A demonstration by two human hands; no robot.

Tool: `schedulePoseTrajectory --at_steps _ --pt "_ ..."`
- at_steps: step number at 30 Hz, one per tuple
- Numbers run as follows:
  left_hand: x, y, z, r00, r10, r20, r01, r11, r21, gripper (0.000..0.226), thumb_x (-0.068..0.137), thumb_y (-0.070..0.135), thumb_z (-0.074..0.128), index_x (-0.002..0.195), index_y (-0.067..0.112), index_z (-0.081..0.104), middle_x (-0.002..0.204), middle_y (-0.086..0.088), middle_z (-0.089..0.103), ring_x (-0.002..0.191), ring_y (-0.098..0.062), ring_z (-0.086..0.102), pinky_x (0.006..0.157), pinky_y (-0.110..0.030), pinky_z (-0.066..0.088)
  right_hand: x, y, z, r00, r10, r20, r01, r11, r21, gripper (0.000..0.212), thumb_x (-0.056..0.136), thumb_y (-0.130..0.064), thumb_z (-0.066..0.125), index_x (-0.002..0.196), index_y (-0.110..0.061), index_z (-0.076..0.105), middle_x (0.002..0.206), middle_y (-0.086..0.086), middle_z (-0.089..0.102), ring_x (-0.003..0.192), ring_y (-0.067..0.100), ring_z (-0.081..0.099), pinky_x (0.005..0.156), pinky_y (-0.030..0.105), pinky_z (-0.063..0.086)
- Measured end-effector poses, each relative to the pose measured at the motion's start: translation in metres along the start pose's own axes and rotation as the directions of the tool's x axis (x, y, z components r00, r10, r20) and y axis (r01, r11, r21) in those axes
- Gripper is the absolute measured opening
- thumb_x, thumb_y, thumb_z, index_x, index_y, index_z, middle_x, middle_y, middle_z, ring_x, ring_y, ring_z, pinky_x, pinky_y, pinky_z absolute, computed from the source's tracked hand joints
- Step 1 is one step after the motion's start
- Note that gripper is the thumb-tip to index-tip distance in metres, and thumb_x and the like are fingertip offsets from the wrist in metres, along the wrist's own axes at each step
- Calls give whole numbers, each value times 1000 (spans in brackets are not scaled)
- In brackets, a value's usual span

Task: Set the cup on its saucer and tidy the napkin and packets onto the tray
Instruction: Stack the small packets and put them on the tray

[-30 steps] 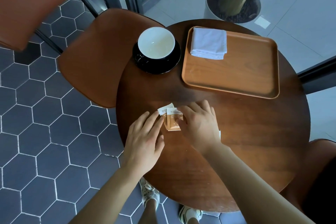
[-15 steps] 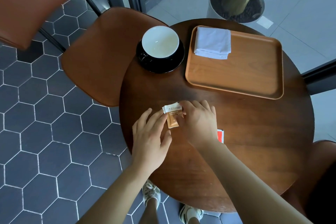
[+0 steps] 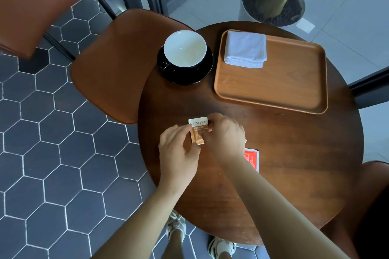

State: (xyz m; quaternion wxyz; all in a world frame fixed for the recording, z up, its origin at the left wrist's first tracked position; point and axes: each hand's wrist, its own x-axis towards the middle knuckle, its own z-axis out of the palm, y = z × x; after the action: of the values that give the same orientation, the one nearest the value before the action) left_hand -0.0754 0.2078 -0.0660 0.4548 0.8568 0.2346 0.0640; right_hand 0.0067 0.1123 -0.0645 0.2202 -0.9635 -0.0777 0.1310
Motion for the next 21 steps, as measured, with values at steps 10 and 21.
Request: schedulePoseTrajectory --at_steps 10,21 --pt "4 -36 1 942 316 118 -334 829 449 42 85 24 59 126 14 61 130 -5 60 132 -28 47 106 -48 37 -2 7 -12 995 88 -46 -64 923 380 32 74 -10 77 104 -20 74 82 -11 71 79 8 67 75 30 55" --pt "37 -32 15 923 349 160 -367 680 635 46 94 38 51 131 13 56 139 -17 50 136 -34 41 109 -54 33 12 38 -38 985 155 -70 -97 850 518 27 75 -8 79 100 -19 74 93 -6 73 85 8 67 81 28 55"
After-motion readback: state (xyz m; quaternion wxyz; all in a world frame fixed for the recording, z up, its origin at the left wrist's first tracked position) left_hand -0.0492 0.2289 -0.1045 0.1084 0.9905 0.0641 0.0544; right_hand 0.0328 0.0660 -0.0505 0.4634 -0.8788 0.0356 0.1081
